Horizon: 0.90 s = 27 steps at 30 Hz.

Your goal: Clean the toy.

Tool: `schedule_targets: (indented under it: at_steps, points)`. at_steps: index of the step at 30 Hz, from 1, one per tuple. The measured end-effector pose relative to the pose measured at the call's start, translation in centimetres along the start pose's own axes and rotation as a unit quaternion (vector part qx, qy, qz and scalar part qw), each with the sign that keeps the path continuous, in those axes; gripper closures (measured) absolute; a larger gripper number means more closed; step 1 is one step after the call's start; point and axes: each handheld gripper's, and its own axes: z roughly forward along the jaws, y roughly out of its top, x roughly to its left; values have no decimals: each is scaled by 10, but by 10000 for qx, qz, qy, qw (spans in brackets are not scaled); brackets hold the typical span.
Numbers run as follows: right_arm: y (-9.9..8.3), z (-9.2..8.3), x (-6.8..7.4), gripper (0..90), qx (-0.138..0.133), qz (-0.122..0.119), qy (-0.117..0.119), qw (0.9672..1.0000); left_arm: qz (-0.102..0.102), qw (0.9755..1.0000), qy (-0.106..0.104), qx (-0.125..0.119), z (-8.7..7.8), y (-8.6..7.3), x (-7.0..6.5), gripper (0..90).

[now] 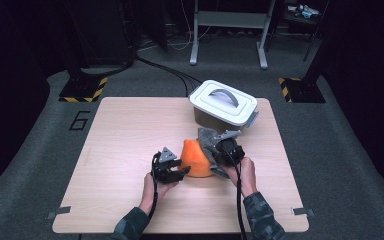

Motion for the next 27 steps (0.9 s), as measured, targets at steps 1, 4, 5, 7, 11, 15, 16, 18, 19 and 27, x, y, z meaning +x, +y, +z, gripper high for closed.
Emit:
schedule_targets:
  at_steps: [1,4,5,7,11,15,16,18,19,27]
  points:
    - [2,-1,0,729,-40,-32,-27,10000,2,10000,15,-13,0,1,-1,639]
    - [14,-12,13,728,-352,-116,-39,9993,-113,9999,47,-16,0,2,1,752]
    - [17,-14,20,728,-385,-189,47,9991,-90,9999,64,-16,0,3,0,760]
    - [24,-14,35,727,-415,-394,105,9983,-50,10000,77,-21,-1,4,-1,774]
    - [27,-2,54,727,-255,-680,2,9974,-53,9999,125,44,-1,4,0,801]
    - [22,0,45,729,-107,-705,-205,9972,-163,9998,88,-29,-1,3,1,811]
    - [22,0,45,729,-107,-705,-205,9972,-163,9998,88,-29,-1,3,1,812]
    - [14,-3,29,729,-29,-570,-405,9975,-184,9998,64,-35,0,3,2,811]
    - [14,-3,29,729,-29,-570,-405,9975,-213,9997,54,-49,0,3,2,811]
    - [12,-15,20,726,-369,-199,-76,9991,-245,9997,48,-81,0,9,0,809]
